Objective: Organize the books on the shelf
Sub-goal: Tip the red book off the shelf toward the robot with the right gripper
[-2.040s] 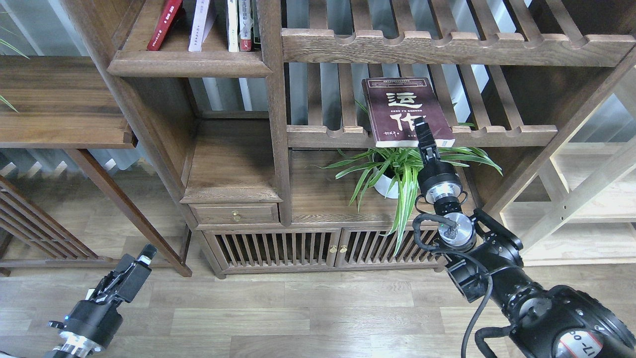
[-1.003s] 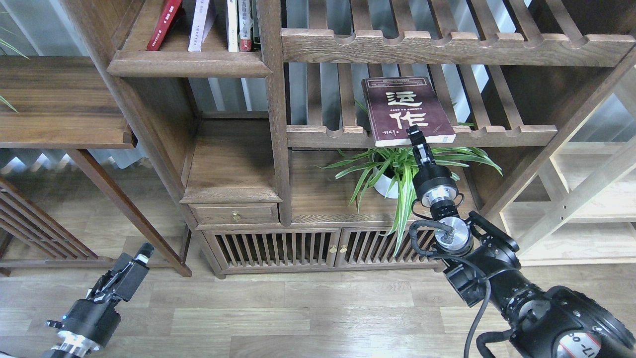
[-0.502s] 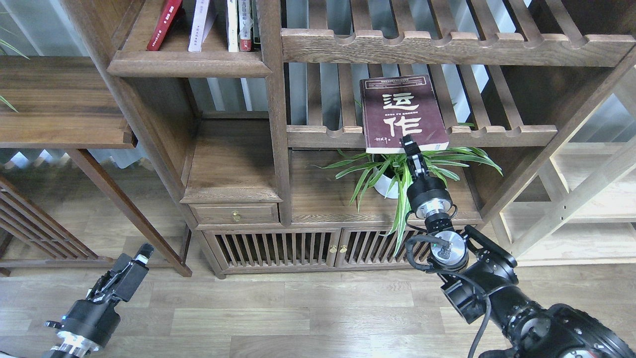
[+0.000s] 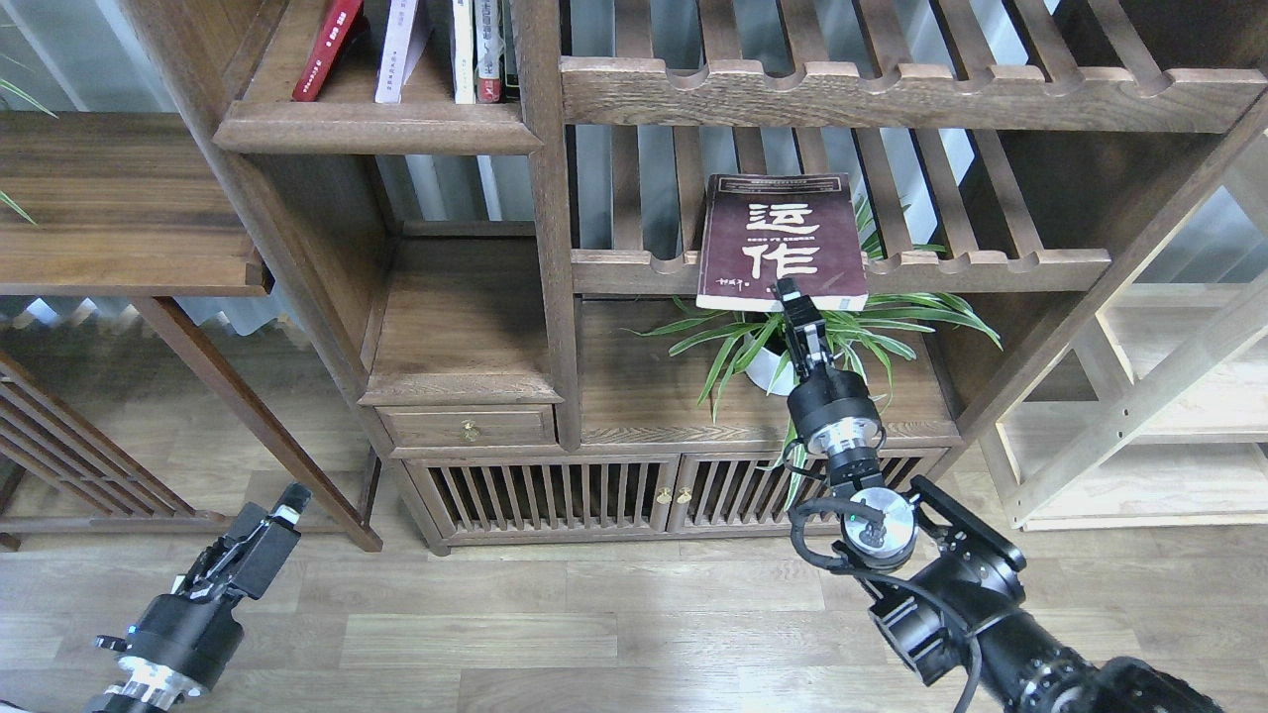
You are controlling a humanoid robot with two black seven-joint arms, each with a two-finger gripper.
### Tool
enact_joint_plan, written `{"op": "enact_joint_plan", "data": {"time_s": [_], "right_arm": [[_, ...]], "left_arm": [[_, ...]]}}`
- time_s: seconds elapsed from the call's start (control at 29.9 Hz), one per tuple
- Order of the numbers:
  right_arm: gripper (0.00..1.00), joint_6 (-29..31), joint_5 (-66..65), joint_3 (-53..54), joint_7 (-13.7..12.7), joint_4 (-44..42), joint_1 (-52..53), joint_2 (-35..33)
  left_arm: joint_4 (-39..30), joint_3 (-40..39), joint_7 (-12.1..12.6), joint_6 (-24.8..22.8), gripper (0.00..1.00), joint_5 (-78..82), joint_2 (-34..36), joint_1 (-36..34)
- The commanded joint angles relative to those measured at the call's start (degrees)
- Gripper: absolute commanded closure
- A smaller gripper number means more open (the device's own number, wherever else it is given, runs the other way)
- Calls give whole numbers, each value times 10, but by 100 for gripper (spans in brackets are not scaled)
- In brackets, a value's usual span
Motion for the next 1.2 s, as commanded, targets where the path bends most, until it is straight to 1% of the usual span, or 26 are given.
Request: {"op": "enact_joint_plan", "data": {"time_s": [0.0,0.13,0.4,0.5,0.94,1.17], "right_arm": [[75,17,-9,0,-1,20,-19,0],[75,41,-16,4,-3,28,-31,0],[77,57,-18,6,-7,59,-56,0],[81,78,-33,6,-8,62,-65,0],[82,78,-43,7,-11,90,-103,0],[82,78,-45,7,-13,127,-142,0]], "left_arm": [[1,1,0,0,1,0,-2,-1],[0,3,0,0,1,0,-3,-3],[6,5,0,0,1,1,-3,-19],[6,10,0,0,1,1,0,-19],[6,12,0,0,1,1,2,-31],[7,39,0,0,1,1,2,-33]]}}
